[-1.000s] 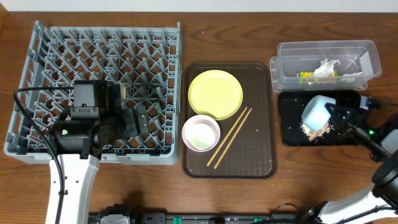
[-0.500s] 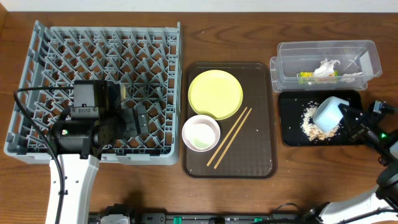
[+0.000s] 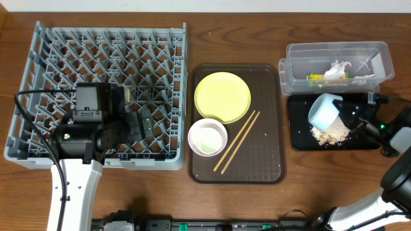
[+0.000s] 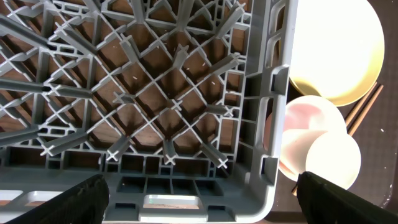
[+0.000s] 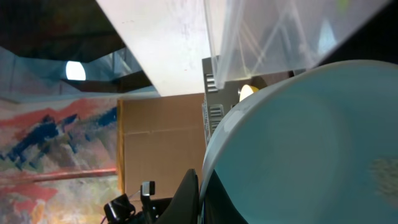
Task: Sort waste into correct bins and load items into the dishwasher rack
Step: 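Tip the blue bowl over the black tray to pour out rice, then place the empty blue bowl onto the yellow plate with right gripper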
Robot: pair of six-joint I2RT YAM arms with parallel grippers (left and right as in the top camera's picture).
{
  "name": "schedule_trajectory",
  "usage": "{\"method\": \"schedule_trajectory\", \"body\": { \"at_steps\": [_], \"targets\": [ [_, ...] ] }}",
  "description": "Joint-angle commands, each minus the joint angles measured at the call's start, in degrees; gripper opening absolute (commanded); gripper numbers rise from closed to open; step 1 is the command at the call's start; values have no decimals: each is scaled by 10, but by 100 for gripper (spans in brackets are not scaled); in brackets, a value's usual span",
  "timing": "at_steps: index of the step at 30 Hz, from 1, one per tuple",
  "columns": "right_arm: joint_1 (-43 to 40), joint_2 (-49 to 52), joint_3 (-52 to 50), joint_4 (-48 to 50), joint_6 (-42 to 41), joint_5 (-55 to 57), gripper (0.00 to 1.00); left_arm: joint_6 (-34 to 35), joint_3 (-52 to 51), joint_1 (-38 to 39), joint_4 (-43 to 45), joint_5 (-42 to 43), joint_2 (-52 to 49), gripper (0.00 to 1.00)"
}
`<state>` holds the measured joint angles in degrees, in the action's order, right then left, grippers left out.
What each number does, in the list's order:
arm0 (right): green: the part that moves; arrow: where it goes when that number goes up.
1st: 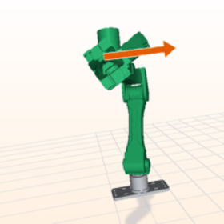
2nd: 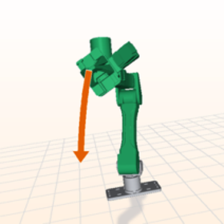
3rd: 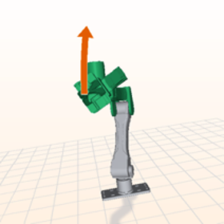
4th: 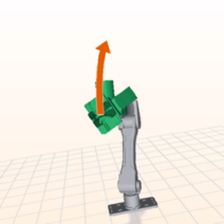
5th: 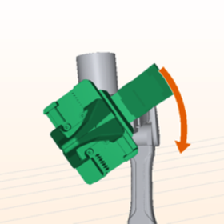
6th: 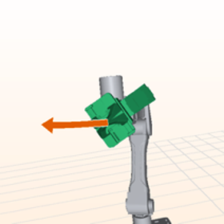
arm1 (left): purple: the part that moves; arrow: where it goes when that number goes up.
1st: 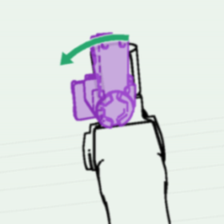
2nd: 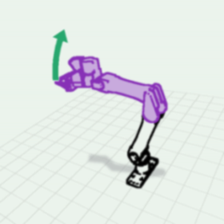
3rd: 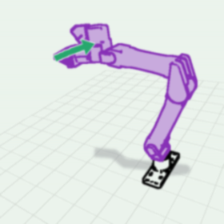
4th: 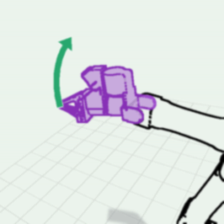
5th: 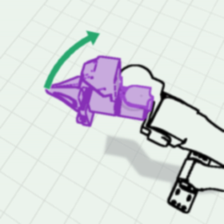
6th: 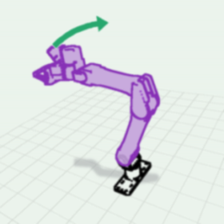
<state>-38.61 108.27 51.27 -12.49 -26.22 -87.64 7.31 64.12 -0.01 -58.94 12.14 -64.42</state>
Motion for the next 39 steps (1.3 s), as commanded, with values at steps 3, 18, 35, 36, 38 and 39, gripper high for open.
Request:
{"method": "schedule_trajectory", "body": {
  "at_steps": [3, 18, 35, 36, 38, 39],
  "targets": [
    [6, -40, 23, 18, -12, -18, 1, 0, 8, -2, -2, 7, -3, 98],
    [-91, -49, 23, 24, -12, -18, 1, 1, 8, -2, -2, 7, -3, 98],
    [98, -76, 23, -15, -11, -18, 1, 1, 8, -2, -2, 7, -3, 98],
    [112, -88, 23, -9, -11, -18, 1, 1, 8, -2, -2, 7, -3, 98],
    [137, -115, 23, 7, -10, -16, 1, 1, 8, -2, -2, 7, -3, 98],
    [153, -136, 23, 17, -10, -9, 1, 1, 8, -2, -2, 7, -3, 98]
  ]
}}
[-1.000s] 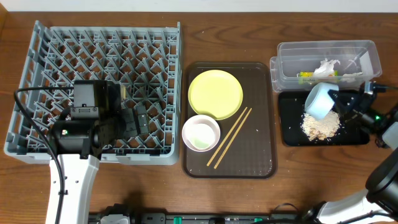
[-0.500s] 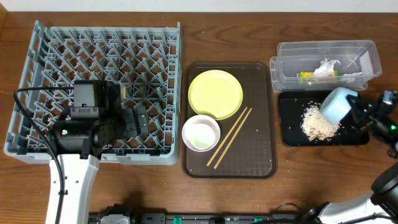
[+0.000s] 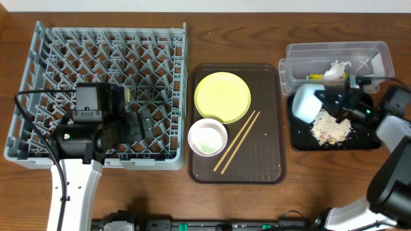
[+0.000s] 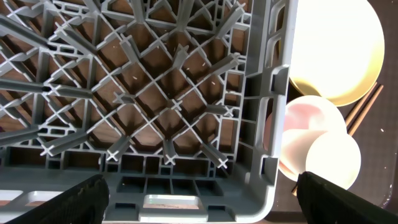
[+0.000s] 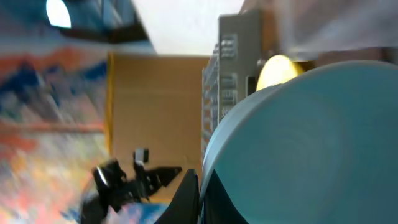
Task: Sort waste into correct bins and load items into the dishwasher rack
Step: 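Place the empty blue bowl onto the yellow plate with right gripper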
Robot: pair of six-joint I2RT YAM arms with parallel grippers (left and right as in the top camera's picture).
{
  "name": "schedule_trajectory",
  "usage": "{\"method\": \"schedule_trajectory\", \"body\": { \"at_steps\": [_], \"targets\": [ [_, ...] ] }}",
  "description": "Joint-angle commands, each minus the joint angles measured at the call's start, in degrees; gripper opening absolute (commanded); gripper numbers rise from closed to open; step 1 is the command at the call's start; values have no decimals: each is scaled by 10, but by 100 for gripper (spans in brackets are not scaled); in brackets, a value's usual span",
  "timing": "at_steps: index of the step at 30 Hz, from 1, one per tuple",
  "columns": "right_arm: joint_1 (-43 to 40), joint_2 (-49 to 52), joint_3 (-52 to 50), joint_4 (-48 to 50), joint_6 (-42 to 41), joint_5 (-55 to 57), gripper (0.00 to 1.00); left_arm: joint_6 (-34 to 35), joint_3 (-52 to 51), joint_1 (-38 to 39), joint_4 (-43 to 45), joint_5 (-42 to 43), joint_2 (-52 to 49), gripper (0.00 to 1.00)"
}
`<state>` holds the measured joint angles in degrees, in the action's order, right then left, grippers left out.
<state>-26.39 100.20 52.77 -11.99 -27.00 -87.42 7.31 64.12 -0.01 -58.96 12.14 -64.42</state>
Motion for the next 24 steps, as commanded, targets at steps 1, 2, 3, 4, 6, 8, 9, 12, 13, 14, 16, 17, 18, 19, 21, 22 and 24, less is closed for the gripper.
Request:
{"method": "schedule_trajectory", "body": {
  "at_steps": [1, 2, 3, 4, 6, 8, 9, 12, 13, 14, 16, 17, 18, 19, 21, 22, 24],
  "targets": [
    [45, -71, 8, 16, -2, 0, 1, 1, 8, -2, -1, 7, -3, 98],
    [63, -89, 8, 23, -2, 14, 1, 1, 8, -2, -1, 7, -3, 98],
    [80, -104, 8, 29, -2, 29, 1, 1, 8, -2, -1, 7, -3, 98],
    [104, -122, 8, 37, -2, 49, 1, 1, 8, -2, -1, 7, -3, 98],
    [152, -146, 8, 56, -1, 85, 1, 1, 8, -2, -1, 7, -3, 98],
    [201, -160, 8, 76, 3, 130, 1, 0, 8, -2, -1, 7, -3, 98],
    [231, -163, 8, 87, 11, 161, 1, 1, 8, -2, -1, 7, -3, 98],
    [310, -162, 8, 83, 52, 285, 1, 1, 8, -2, -1, 7, -3, 98],
    [332, -160, 8, 78, 72, 326, 1, 1, 8, -2, -1, 7, -3, 98],
    [356, -159, 8, 72, 97, 375, 1, 1, 8, -2, -1, 7, -3, 98],
    [402, -155, 8, 64, 138, 469, 1, 1, 8, -2, -1, 7, -3, 98],
    [425, -152, 8, 63, 153, 520, 1, 1, 8, -2, -1, 7, -3, 98],
    [446, -150, 8, 64, 165, 562, 1, 1, 8, -2, -1, 7, -3, 98],
    [467, -148, 8, 65, 179, 606, 1, 1, 8, -2, -1, 7, -3, 98],
    [504, -143, 8, 68, 205, 686, 1, 1, 8, -2, -1, 7, -3, 98],
    [519, -139, 8, 72, 214, 717, 1, 1, 8, -2, -1, 7, -3, 98],
    [549, -126, 8, 88, 233, 764, 1, 1, 8, -2, -1, 7, -3, 98]
  ]
}}
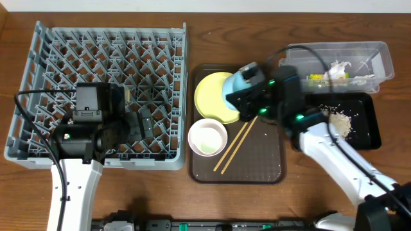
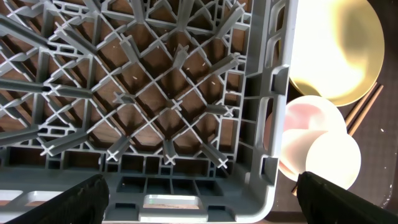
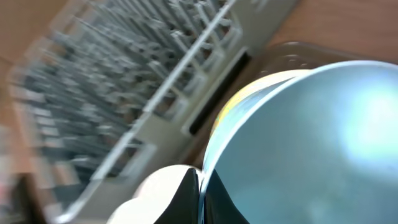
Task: Sort waste into correct bins and load items into the dishwasher rack
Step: 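Place the empty blue bowl onto the yellow plate with right gripper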
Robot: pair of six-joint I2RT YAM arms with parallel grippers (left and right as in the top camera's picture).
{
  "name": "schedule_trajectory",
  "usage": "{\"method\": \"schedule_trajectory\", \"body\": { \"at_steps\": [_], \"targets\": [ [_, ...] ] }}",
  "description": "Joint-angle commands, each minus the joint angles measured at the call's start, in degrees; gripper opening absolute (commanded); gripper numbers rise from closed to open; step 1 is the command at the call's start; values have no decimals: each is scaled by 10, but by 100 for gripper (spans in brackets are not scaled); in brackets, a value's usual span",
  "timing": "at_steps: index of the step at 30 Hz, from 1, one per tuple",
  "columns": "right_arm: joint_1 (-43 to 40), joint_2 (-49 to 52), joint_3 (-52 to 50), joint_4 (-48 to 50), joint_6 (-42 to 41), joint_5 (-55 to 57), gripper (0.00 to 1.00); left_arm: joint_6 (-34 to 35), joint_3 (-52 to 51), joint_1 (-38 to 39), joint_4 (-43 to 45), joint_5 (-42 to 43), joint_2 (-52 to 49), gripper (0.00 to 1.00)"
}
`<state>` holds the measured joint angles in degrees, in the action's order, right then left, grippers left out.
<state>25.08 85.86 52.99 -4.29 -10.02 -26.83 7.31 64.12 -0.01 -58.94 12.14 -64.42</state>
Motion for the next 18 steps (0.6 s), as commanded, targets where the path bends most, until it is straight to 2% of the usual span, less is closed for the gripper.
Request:
{"method": "schedule_trajectory", "body": {
  "at_steps": [1, 13, 15, 18],
  "targets": [
    [44, 25, 6, 20, 65, 170, 1, 1, 8, -2, -2, 7, -3, 98],
    [66, 144, 6, 98, 62, 175, 2, 1, 8, -2, -2, 7, -3, 98],
    [66, 149, 6, 97, 62, 171, 8, 1, 8, -2, -2, 7, -3, 98],
    [66, 149, 6, 101, 62, 156, 33, 1, 8, -2, -1, 7, -3, 98]
  ]
}}
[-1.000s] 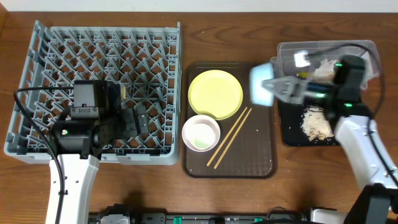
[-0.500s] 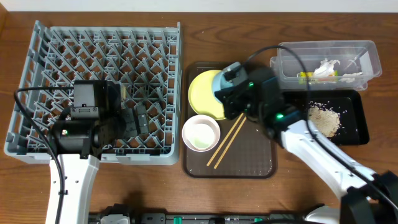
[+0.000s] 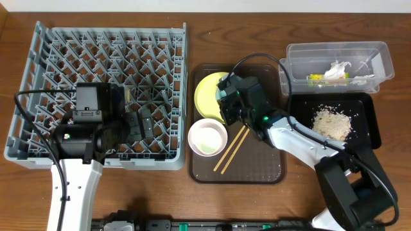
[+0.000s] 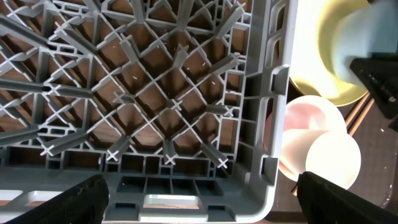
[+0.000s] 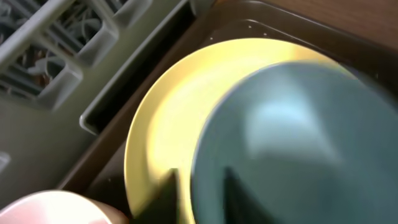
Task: Sort waste into correct bins and load items into the dishwasher rack
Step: 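Place the empty blue bowl onto the yellow plate with right gripper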
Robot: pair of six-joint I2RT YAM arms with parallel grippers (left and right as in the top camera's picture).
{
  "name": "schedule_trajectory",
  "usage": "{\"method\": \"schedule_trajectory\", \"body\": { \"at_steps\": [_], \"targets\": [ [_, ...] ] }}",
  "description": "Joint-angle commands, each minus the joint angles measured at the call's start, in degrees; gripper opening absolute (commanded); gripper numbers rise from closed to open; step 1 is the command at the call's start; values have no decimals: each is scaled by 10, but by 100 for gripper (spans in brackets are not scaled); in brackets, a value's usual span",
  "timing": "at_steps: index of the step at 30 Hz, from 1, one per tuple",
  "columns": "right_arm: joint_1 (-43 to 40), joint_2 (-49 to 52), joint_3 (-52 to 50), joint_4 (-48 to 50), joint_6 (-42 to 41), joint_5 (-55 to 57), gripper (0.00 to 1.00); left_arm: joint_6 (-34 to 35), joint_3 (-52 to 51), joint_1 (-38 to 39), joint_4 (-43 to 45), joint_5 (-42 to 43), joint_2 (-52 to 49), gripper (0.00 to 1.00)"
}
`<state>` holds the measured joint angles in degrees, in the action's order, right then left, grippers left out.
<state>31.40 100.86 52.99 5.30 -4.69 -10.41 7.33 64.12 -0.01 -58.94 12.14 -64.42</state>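
My right gripper (image 3: 231, 101) is low over the yellow plate (image 3: 209, 96) on the brown tray (image 3: 257, 168), shut on the rim of a light blue cup (image 5: 292, 137). That cup also shows in the left wrist view (image 4: 357, 34), in front of the plate. From overhead the gripper hides most of it. A white bowl (image 3: 207, 138) and a pair of chopsticks (image 3: 235, 144) lie on the tray. My left gripper (image 3: 138, 125) hangs open over the near right part of the grey dishwasher rack (image 3: 103, 51), its fingers (image 4: 81, 199) wide apart and holding nothing.
A clear bin (image 3: 337, 61) holding paper and wrapper waste stands at the back right. In front of it a black tray (image 3: 302, 125) carries a heap of food scraps (image 3: 332, 122). The rack's right wall (image 4: 273, 106) runs close beside the brown tray.
My right gripper has moved a little left and lower with the blue cup, from the plate's right edge to low over the plate. The left arm has not moved.
My right gripper held the blue cup tipped over the black tray, above the scraps. Then it held the cup at that tray's left end. Later it was over the brown tray by the plate, and now it is low over the plate. The left arm stayed still.
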Motion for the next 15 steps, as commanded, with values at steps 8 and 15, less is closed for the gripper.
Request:
{"method": "schedule_trajectory", "body": {
  "at_steps": [8, 15],
  "targets": [
    [-7, -43, 6, -36, 9, -36, 58, 0, 8, -2, 3, 7, -3, 98],
    [-55, -179, 6, -178, 9, -36, 68, 0, 8, 2, 24, 34, -3, 98]
  ]
}}
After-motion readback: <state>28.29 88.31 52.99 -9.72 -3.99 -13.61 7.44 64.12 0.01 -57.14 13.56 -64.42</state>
